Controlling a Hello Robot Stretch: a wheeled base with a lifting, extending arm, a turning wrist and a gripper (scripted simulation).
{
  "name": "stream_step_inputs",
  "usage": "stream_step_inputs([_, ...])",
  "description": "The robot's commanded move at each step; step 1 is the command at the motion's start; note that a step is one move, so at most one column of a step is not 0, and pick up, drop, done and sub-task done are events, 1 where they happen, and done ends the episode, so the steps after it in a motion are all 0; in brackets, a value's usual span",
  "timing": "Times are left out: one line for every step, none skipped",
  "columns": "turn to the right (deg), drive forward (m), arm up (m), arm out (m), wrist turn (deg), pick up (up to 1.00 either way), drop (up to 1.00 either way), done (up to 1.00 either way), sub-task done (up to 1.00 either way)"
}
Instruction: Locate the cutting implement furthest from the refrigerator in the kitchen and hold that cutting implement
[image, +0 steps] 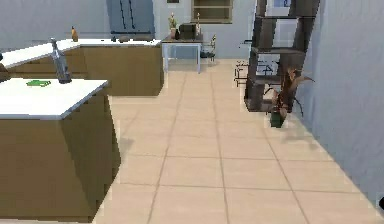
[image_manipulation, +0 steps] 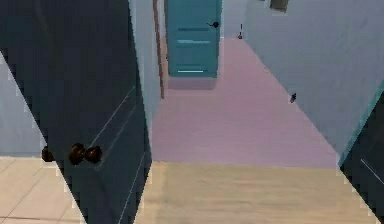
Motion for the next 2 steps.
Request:
stream_step_inputs([0.0, 1.00, 0.00, 0.00, 0.0, 0.00, 0.00, 0.00, 0.00])
stream_step_inputs([0.0, 1.00, 0.00, 0.00, 0.0, 0.00, 0.00, 0.00, 0.00])
